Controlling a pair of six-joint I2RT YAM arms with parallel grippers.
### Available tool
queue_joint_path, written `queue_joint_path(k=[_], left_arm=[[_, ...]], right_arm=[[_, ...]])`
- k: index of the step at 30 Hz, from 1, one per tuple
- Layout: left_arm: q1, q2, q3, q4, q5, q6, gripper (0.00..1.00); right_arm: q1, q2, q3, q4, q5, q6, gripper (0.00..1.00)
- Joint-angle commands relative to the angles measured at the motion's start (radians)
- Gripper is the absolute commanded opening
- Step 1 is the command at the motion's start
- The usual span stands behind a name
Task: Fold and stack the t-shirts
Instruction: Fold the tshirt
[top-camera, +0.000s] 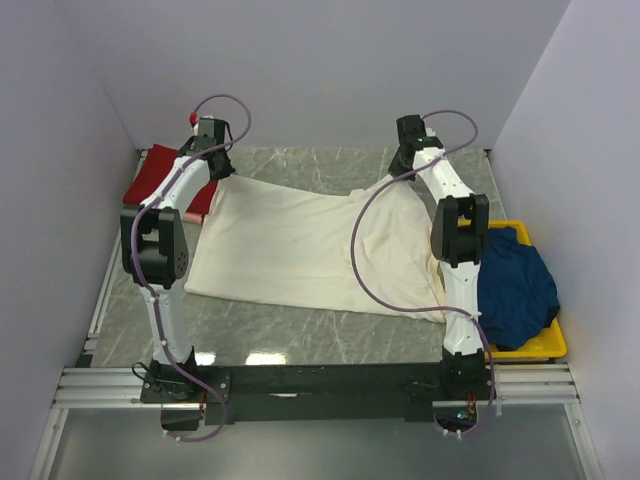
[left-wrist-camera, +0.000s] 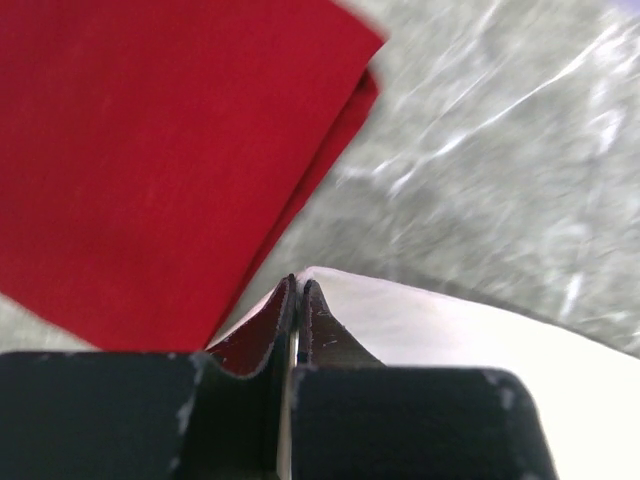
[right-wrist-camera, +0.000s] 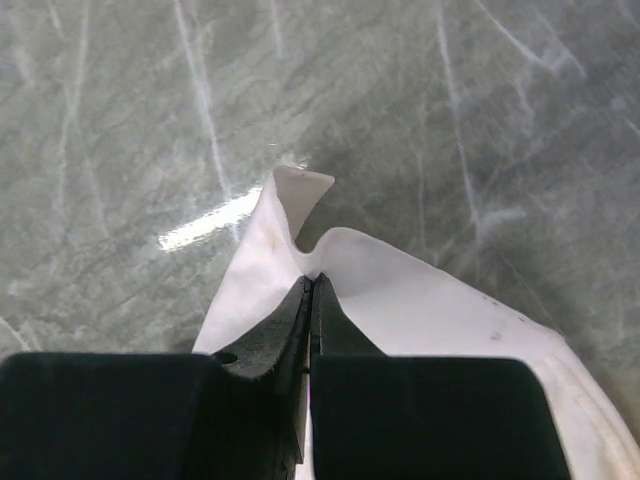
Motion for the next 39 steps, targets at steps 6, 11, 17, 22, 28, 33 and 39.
queue_joint_path(k=[6,11,17,22,28,33,39], left_arm=[[0.021,0.103,0.133,0.075,0.068,0.052,0.01],[0.03,0.137,0.16,0.078,0.065,0.047,0.01],[0.045,0.112,0.097,0.134,0.108,0.045,0.01],[0.054,0.078,0.067,0.17,0.149,0.055,0.03],[0.062,0.011,-0.002,0.213,0.108,0.084,0.09],[0.062,-0.047,-0.071,0.259,0.002,0.079,0.16],[0.062,-0.103,-0.156,0.318,-0.015,0.062,0.25]], right_arm=[[-0.029,-0.058,0.057,0.114,-0.1,-0.017,0.0],[-0.027,-0.063,0.042,0.124,-0.103,-0.004,0.0],[-0.021,-0.115,-0.06,0.149,-0.072,0.01,0.0],[-0.012,-0.228,-0.185,0.18,-0.018,0.032,0.0],[-0.011,-0.401,-0.399,0.229,0.028,0.057,0.0],[0.003,-0.492,-0.543,0.247,0.029,0.068,0.0],[0.043,-0.595,-0.703,0.269,0.047,0.094,0.0]])
